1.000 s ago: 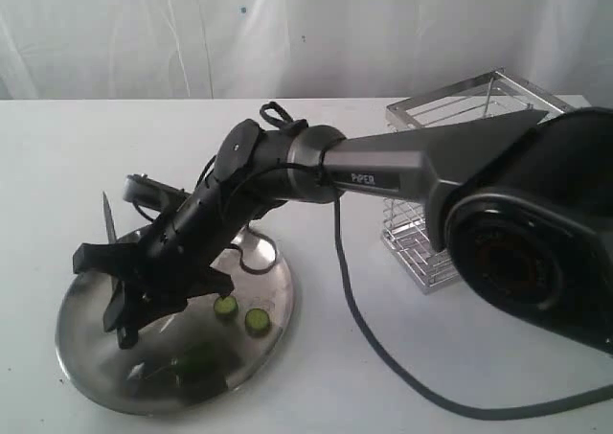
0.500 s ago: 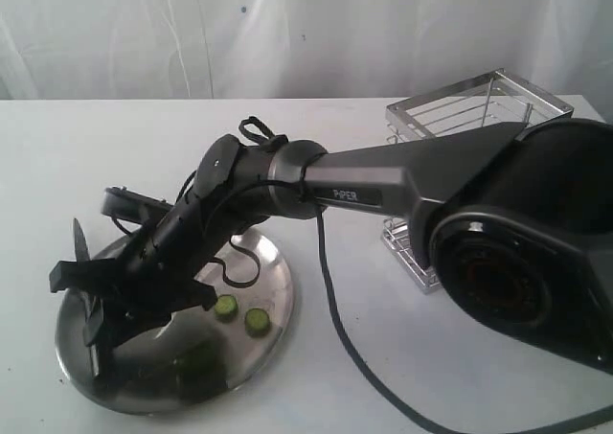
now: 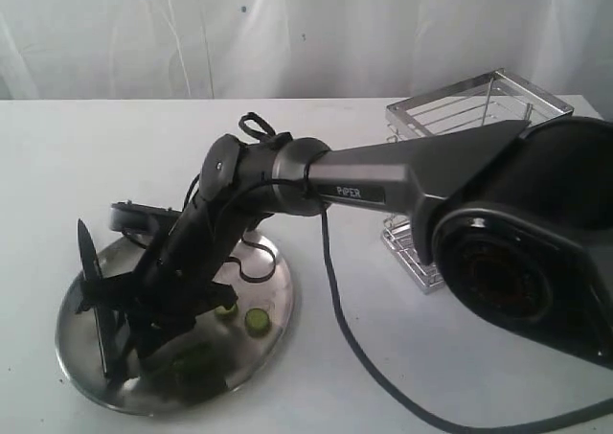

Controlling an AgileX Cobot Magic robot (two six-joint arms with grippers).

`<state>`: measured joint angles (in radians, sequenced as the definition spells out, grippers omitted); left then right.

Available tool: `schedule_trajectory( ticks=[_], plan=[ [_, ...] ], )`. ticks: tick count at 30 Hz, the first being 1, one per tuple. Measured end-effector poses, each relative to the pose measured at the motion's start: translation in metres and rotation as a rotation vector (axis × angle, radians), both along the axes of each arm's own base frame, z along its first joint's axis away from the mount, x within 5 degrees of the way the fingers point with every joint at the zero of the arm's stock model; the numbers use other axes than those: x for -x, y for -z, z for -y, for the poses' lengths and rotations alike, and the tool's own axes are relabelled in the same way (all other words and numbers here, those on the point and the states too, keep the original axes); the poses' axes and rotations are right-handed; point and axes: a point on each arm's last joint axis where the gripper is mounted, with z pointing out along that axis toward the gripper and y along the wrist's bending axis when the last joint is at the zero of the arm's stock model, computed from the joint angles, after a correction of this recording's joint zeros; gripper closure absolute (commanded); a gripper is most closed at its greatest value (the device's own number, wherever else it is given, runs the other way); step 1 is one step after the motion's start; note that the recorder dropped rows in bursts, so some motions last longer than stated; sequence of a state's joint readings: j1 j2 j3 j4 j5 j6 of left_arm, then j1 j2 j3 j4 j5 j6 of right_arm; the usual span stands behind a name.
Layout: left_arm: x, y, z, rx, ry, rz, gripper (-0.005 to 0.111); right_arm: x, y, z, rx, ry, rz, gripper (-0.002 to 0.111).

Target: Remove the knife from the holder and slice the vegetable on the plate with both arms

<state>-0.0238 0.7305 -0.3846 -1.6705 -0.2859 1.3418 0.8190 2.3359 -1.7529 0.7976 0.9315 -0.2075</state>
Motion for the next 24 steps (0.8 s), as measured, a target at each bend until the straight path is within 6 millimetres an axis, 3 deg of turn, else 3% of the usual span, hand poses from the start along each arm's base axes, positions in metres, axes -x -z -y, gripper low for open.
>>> schedule_trajectory(
  ticks=[4, 7, 10, 15, 16, 17, 18, 20, 24],
  plan=[
    [0.000, 0.000, 0.000, 0.038, -0.013, -0.001, 0.107, -0.002, -0.009, 0.004, -0.005, -0.005, -0.005, 0.088],
    [0.000, 0.001, -0.001, 0.045, -0.027, -0.004, 0.107, -0.006, -0.031, 0.009, -0.037, 0.007, 0.030, 0.097],
    [0.000, 0.001, -0.002, 0.045, -0.032, -0.005, 0.107, -0.011, -0.061, 0.014, -0.089, 0.023, 0.088, 0.108],
    [0.000, 0.001, -0.002, 0.044, -0.033, -0.005, 0.107, -0.026, -0.137, 0.034, -0.221, 0.055, 0.265, 0.108],
    [0.000, 0.001, -0.002, 0.044, -0.033, -0.005, 0.107, -0.028, -0.156, 0.040, -0.249, 0.063, 0.316, 0.108],
    [0.000, 0.001, -0.002, 0.044, -0.034, -0.005, 0.107, -0.034, -0.195, 0.058, -0.291, 0.099, 0.452, 0.108],
    [0.000, 0.001, -0.002, 0.044, -0.036, -0.005, 0.107, -0.038, -0.213, 0.069, -0.297, 0.120, 0.529, 0.108],
    [0.000, 0.001, -0.002, 0.044, -0.036, -0.005, 0.107, -0.043, -0.242, 0.094, -0.269, 0.152, 0.679, 0.108],
    [0.000, 0.001, -0.002, 0.044, -0.036, -0.005, 0.107, -0.053, -0.268, 0.138, -0.129, 0.207, 0.849, 0.108]
  ],
)
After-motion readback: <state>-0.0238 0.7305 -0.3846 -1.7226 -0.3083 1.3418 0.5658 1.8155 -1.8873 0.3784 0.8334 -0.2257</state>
